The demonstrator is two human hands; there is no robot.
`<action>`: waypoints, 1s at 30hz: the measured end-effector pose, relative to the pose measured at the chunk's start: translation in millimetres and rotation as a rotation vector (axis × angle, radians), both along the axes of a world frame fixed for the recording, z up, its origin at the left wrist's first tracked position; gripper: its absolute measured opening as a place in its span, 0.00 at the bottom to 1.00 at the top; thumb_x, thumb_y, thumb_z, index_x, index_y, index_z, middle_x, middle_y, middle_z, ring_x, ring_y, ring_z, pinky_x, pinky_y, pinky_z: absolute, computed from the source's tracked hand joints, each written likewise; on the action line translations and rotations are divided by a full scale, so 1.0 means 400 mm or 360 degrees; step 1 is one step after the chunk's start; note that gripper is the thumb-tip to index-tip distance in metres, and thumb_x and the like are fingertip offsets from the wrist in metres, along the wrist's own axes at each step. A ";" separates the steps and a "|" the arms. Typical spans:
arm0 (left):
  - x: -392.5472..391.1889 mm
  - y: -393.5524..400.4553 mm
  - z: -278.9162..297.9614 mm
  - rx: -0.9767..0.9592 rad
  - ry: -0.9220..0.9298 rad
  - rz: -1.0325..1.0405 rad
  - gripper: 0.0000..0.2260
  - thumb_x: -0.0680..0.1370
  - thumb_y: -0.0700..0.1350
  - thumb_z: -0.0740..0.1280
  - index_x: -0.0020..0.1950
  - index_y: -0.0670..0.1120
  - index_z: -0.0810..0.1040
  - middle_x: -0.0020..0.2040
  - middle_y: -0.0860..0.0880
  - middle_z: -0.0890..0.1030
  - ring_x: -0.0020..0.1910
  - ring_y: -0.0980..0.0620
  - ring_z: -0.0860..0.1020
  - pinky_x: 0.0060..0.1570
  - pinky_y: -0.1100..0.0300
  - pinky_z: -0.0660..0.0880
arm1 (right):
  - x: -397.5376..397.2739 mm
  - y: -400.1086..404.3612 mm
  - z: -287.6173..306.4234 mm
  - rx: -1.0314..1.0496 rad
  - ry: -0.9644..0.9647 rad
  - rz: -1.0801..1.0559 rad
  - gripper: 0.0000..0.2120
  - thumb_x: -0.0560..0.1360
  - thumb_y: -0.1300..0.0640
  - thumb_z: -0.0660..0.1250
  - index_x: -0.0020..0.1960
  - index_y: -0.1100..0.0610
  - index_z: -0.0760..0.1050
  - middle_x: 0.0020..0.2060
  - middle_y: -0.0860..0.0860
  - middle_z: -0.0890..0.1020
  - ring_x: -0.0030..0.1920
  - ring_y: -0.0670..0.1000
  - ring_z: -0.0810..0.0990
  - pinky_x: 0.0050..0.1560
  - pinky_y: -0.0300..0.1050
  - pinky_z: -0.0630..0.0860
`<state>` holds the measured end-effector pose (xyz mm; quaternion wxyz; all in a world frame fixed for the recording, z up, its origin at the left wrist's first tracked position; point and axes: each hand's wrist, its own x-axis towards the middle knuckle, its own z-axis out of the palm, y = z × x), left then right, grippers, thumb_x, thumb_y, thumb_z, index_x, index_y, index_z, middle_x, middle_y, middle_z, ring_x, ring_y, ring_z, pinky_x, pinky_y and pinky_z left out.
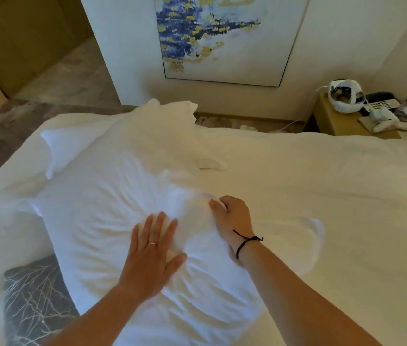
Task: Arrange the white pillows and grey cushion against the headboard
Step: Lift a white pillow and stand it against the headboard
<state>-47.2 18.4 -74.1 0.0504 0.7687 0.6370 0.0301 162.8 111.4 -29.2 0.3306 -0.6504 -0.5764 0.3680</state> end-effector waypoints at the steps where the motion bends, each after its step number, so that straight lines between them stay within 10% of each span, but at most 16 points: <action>1: 0.019 -0.013 0.039 0.0016 -0.0034 0.0026 0.36 0.78 0.68 0.52 0.81 0.50 0.53 0.81 0.42 0.53 0.79 0.39 0.52 0.73 0.37 0.57 | 0.007 -0.020 0.057 0.0139 -0.0029 0.0048 0.22 0.76 0.53 0.65 0.29 0.52 0.57 0.24 0.47 0.63 0.27 0.49 0.62 0.30 0.46 0.57; 9: 0.267 -0.165 0.336 0.0086 -0.0462 0.0297 0.50 0.67 0.80 0.50 0.79 0.56 0.37 0.80 0.46 0.50 0.74 0.44 0.63 0.68 0.47 0.67 | 0.135 -0.230 0.447 0.0718 -0.0244 0.0544 0.23 0.78 0.55 0.67 0.30 0.50 0.57 0.23 0.46 0.60 0.26 0.47 0.60 0.31 0.41 0.58; 16: 0.478 -0.249 0.471 0.0577 -0.0681 -0.0482 0.44 0.65 0.76 0.67 0.71 0.49 0.66 0.75 0.45 0.63 0.75 0.45 0.61 0.71 0.52 0.60 | 0.551 -0.514 0.543 0.0686 -0.0772 0.0922 0.12 0.78 0.52 0.67 0.39 0.58 0.76 0.33 0.52 0.78 0.36 0.54 0.74 0.37 0.43 0.67; 20: 0.633 -0.151 0.502 0.0415 -0.0181 -0.1033 0.32 0.78 0.68 0.56 0.78 0.56 0.57 0.80 0.50 0.57 0.80 0.47 0.50 0.76 0.46 0.53 | 0.831 -0.697 0.463 0.0303 -0.1024 0.0878 0.18 0.77 0.44 0.64 0.37 0.57 0.76 0.33 0.51 0.78 0.37 0.53 0.75 0.47 0.50 0.74; 23: 0.793 -0.098 0.444 -0.0104 0.0394 -0.1228 0.38 0.76 0.70 0.56 0.80 0.59 0.42 0.82 0.51 0.44 0.80 0.48 0.40 0.77 0.46 0.39 | 0.985 -0.816 0.364 -0.0312 -0.1203 0.0796 0.16 0.77 0.41 0.63 0.44 0.53 0.79 0.42 0.48 0.81 0.48 0.48 0.77 0.72 0.50 0.58; 30: 0.988 -0.087 0.336 -0.0375 0.0601 -0.1044 0.43 0.69 0.72 0.63 0.79 0.60 0.52 0.70 0.50 0.70 0.71 0.49 0.66 0.75 0.49 0.51 | 1.135 -0.840 0.246 -0.0369 -0.0595 0.0302 0.29 0.69 0.24 0.54 0.52 0.43 0.79 0.48 0.35 0.80 0.51 0.37 0.76 0.66 0.44 0.62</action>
